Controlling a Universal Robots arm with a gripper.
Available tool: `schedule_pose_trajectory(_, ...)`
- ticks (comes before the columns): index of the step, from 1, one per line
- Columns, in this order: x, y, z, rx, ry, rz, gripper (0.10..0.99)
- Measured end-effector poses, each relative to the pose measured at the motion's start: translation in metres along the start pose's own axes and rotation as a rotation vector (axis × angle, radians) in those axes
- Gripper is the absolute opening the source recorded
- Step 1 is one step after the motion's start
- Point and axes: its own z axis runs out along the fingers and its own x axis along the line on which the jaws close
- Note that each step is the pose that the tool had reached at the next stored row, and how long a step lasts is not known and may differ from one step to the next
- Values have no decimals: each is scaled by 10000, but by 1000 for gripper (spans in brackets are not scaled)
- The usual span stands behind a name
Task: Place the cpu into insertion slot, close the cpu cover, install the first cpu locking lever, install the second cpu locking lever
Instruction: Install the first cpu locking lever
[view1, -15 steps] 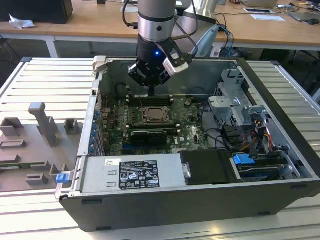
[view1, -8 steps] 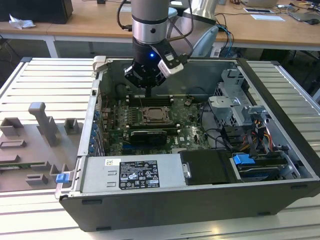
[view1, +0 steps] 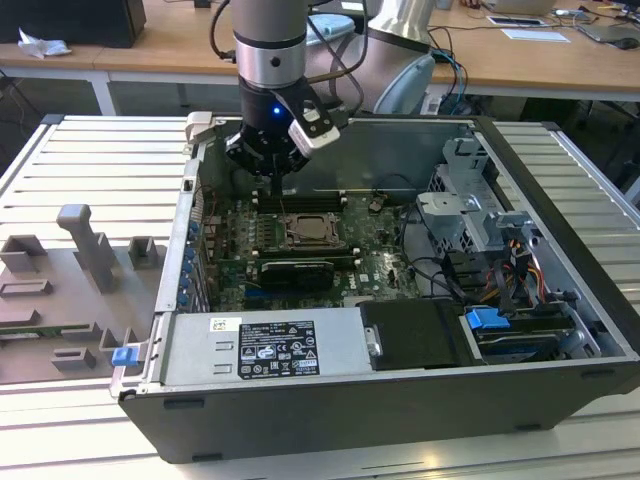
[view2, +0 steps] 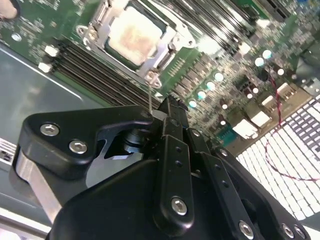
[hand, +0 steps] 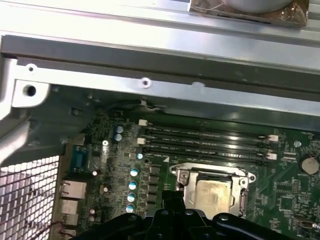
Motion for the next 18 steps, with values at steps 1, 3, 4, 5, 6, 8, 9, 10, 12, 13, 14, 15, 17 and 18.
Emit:
schedule_pose_trajectory(1,23,6,4,1,0,-1,106)
schedule_pose_trajectory(3,75,28,21,2,-1,-1,106)
schedule_pose_trajectory(4,84,41,28,3,0,0,106)
schedule_pose_trajectory(5,86,58,36,0,-3,0,106)
schedule_pose_trajectory(6,85,84,46,2,-1,-1,106)
schedule_pose_trajectory(8,80,146,76,1,-2,0,106)
schedule_pose_trajectory(9,78,164,85,1,-2,0,106)
schedule_pose_trajectory(10,75,186,95,0,-2,0,106)
schedule_pose_trajectory(12,72,218,110,2,-2,0,106)
schedule_pose_trajectory(13,71,224,116,1,-2,-1,106)
schedule_pose_trajectory(14,72,224,116,3,1,-1,106)
schedule_pose_trajectory(15,71,224,118,2,-1,-1,106)
schedule_pose_trajectory(17,71,224,119,2,-1,2,106)
schedule_pose_trajectory(18,68,224,121,1,-3,1,106)
